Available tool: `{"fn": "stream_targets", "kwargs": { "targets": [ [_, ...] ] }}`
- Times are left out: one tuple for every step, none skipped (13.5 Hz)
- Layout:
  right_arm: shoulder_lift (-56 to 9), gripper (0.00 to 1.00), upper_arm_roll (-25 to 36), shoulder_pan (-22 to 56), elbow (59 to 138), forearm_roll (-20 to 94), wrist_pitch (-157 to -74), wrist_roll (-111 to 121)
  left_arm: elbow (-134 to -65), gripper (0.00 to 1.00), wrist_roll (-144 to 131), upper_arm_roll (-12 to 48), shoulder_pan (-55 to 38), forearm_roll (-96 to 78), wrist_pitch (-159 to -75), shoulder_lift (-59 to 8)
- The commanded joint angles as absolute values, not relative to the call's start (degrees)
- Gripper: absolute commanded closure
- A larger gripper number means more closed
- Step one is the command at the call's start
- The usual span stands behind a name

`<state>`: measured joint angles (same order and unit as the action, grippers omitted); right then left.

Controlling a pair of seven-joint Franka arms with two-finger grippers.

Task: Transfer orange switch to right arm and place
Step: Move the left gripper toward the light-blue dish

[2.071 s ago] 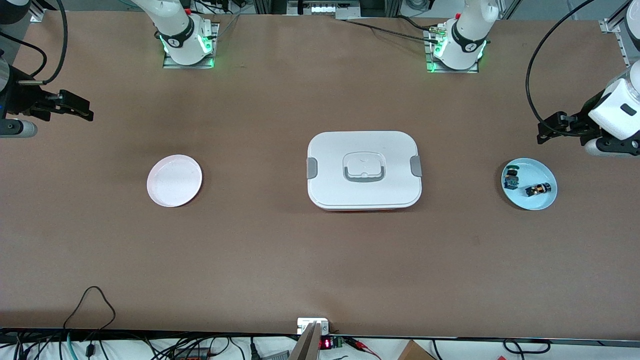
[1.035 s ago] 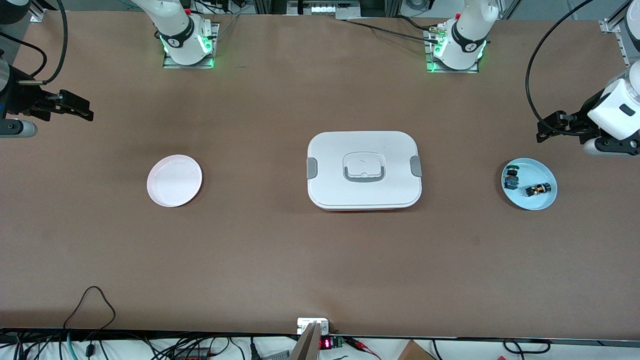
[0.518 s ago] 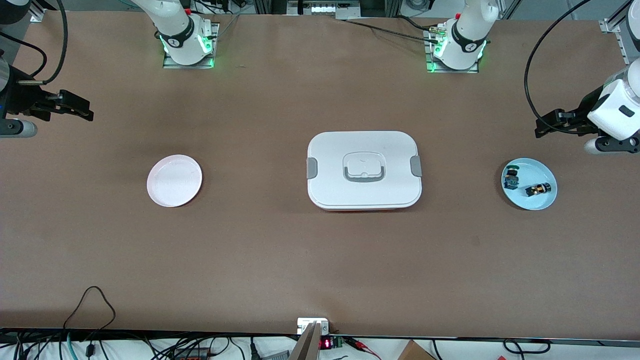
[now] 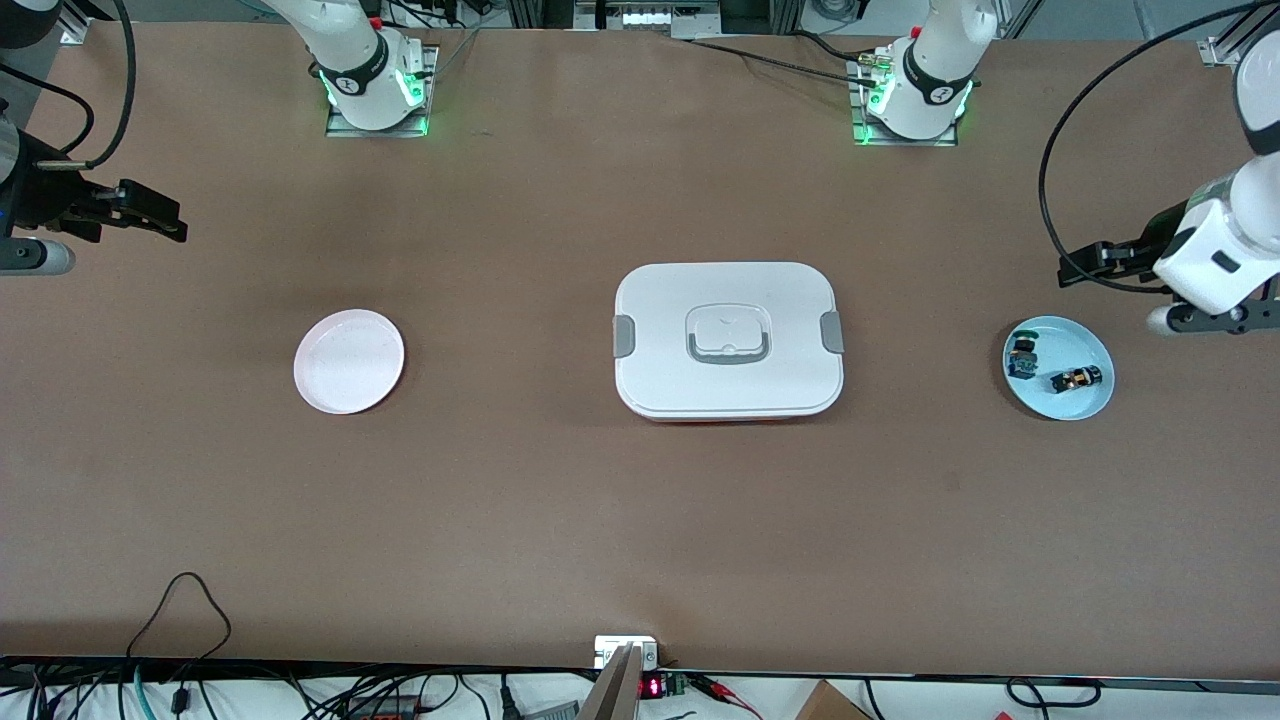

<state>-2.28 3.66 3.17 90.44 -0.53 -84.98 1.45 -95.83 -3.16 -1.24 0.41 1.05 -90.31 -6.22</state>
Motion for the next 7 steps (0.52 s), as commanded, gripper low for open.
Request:
{"fn": "stream_targets", "kwargs": {
  "targets": [
    [-1.58,0.0,3.43,3.25,90.09,-0.18,-84.02,0.88,-94.04,0.0,-3.87,-1.58,2.1,0.62,-88.59,-8.69],
    [-1.67,0.0,3.43,3.25,90.09,-0.18,-84.02,0.88,-94.22,0.0,-4.22,-1.58,4.46,0.62,-88.94,-9.22],
    [-1.67,0.0,3.43,3.25,90.09,-0.18,-84.02,0.88,-94.31,0.0,-4.91,-1.58,5.53,0.7,-89.29,-10.62],
    [-1.67,0.0,3.43,3.25,90.09,-0.09,-84.02,0.88,-94.65,0.0,-5.27,-1.67,6.93,0.7,-90.69,-12.03],
    [-1.67,0.0,3.43,3.25,90.09,-0.09,-84.02,0.88,-95.88,0.0,-5.36,-1.58,9.47,0.7,-94.79,-12.82],
    [-1.58,0.0,3.43,3.25,90.09,-0.09,-84.02,0.79,-98.24,0.0,-5.27,-1.58,10.45,0.7,-100.05,-13.44],
    [-1.58,0.0,3.43,3.25,90.09,0.0,-84.11,0.36,-101.13,0.0,-5.27,-1.67,10.72,0.7,-104.46,-13.53]
  ]
}}
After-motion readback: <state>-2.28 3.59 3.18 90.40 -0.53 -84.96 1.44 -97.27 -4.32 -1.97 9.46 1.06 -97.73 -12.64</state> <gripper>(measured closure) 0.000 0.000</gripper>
